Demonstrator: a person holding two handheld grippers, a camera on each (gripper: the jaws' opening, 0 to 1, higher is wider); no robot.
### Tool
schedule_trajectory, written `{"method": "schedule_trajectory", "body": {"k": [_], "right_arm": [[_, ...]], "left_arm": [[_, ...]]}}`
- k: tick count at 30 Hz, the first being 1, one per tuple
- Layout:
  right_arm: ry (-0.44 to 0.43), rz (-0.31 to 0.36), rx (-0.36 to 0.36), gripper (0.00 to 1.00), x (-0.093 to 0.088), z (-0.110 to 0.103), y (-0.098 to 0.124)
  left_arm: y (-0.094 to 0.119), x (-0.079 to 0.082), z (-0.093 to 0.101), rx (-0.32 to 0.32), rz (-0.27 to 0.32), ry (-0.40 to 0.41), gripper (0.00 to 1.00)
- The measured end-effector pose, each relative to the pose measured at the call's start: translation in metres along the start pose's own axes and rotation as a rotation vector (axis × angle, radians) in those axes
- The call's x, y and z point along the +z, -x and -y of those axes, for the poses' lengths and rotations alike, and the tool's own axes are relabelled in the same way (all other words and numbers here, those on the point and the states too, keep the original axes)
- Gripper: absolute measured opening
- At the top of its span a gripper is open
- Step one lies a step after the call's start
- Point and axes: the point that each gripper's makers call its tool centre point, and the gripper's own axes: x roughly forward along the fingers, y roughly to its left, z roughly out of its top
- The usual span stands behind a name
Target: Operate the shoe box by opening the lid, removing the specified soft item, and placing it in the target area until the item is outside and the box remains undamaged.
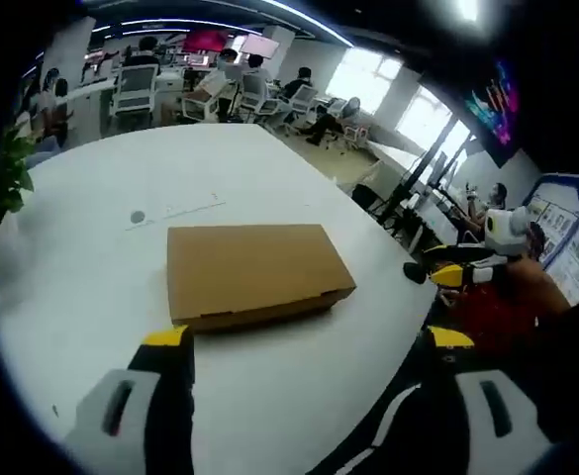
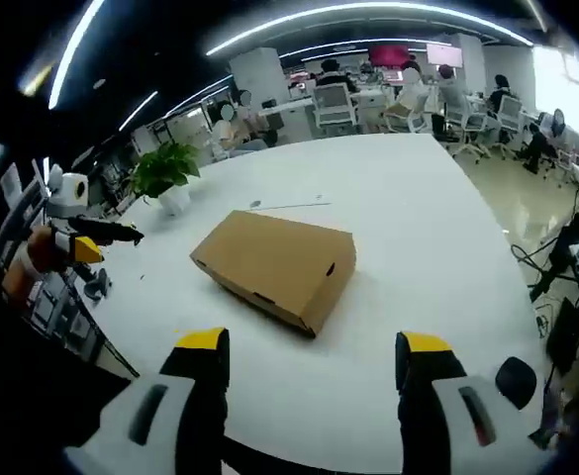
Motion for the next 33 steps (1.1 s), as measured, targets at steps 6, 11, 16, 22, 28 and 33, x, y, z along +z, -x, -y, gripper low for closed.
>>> {"method": "schedule_trajectory", "body": {"k": [6,11,16,22,28,33], "right_arm": [[0.002,-0.008,0.014,0.71,-0.001,-0.004,-0.002],[0.012,-0.011,0.017,0.70,-0.001,-0.005,-0.003],[-0.001,-0.011,0.011,0.70,-0.002,-0.004,-0.002],[-0.055,0.013,0.018,0.70,-0.002,-0.002,-0.002],[-0.055,0.017,0.013,0.70,-0.001,0.000,-0.002],[-0.061,0.021,0.011,0.70,-0.002,-0.001,0.000]], "left_arm": [[-0.001,-0.003,-0.002,0.005,0.038,0.038,0.97],[-0.005,-0.006,-0.008,0.022,0.051,0.057,0.95],[-0.004,-0.005,-0.008,0.026,0.045,0.064,0.96],[-0.006,-0.004,-0.004,0.010,0.033,0.119,0.97],[-0.007,-0.002,0.002,-0.008,0.028,0.126,0.97],[-0.008,-0.002,0.001,-0.002,0.024,0.130,0.96]]}}
